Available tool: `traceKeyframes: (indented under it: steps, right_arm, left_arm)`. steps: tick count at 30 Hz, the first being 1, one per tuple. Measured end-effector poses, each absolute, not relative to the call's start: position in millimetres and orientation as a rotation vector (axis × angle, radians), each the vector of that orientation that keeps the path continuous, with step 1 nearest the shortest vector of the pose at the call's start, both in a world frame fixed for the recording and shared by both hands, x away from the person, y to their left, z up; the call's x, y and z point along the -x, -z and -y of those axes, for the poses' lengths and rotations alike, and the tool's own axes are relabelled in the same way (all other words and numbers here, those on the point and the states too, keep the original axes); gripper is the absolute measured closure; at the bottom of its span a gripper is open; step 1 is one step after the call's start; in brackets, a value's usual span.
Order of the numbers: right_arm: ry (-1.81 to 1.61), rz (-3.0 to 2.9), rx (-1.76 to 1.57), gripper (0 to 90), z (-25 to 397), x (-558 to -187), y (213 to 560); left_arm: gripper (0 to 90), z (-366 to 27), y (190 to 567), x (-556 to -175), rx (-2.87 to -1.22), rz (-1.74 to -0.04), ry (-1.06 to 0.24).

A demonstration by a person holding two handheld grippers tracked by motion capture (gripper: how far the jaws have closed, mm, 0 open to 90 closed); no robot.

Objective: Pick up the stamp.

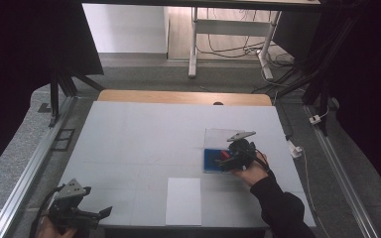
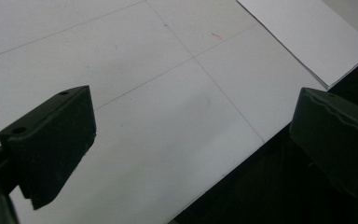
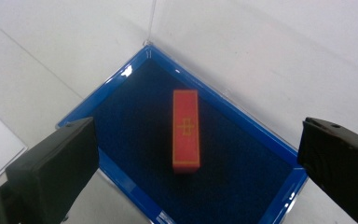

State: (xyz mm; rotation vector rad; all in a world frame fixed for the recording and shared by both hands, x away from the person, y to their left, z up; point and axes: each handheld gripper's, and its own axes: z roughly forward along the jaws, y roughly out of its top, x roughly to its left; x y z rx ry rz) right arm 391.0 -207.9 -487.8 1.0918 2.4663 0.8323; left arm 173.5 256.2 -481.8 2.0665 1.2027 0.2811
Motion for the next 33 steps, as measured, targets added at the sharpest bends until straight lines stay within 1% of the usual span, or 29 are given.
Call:
traceKeyframes:
  steps: [1,2,3,4,5,6,9,12,21,23,33]
  right_arm:
    - [-0.837,-2.46,-1.098,3.4,207.9,-391.5,487.3]
    - [-0.837,-2.46,-1.098,3.4,207.9,-391.5,487.3]
    - [-0.839,-2.458,-1.1,7.0,208.4,-391.9,486.5]
    - [-0.846,-2.461,-1.097,11.7,209.0,-392.5,485.8]
    - [-0.86,-2.461,-1.095,20.7,210.1,-392.8,484.2]
    - [-0.862,-2.468,-1.092,25.9,210.6,-392.9,483.5]
    - [-0.854,-2.488,-1.068,40.2,210.8,-392.8,481.5]
    - [-0.862,-2.514,-1.056,50.5,210.2,-393.5,480.8]
    - [-0.877,-2.538,-1.076,71.0,210.3,-396.1,481.7]
    - [-0.874,-2.555,-1.088,78.5,210.4,-396.3,481.8]
    - [-0.854,-2.564,-1.03,80.1,209.5,-394.0,478.4]
  left_arm:
    - [0.8,-255.9,481.8,-173.4,-2.069,-1.2,-0.284]
    - [0.8,-255.9,481.8,-173.4,-2.069,-1.2,-0.284]
    - [0.8,-255.6,481.8,-173.2,-2.071,-1.198,-0.285]
    - [0.8,-255.4,481.7,-173.1,-2.074,-1.195,-0.286]
    - [0.9,-255.1,481.7,-173.0,-2.077,-1.193,-0.289]
    - [0.9,-254.9,481.7,-173.0,-2.077,-1.193,-0.288]
    - [1.0,-254.9,481.7,-173.1,-2.08,-1.192,-0.289]
    - [1.1,-255.0,481.8,-173.2,-2.079,-1.194,-0.287]
    - [1.2,-253.9,481.8,-173.0,-2.09,-1.185,-0.293]
    - [1.3,-254.1,481.8,-173.1,-2.088,-1.186,-0.292]
    - [1.9,-258.2,481.9,-174.4,-2.056,-1.199,-0.257]
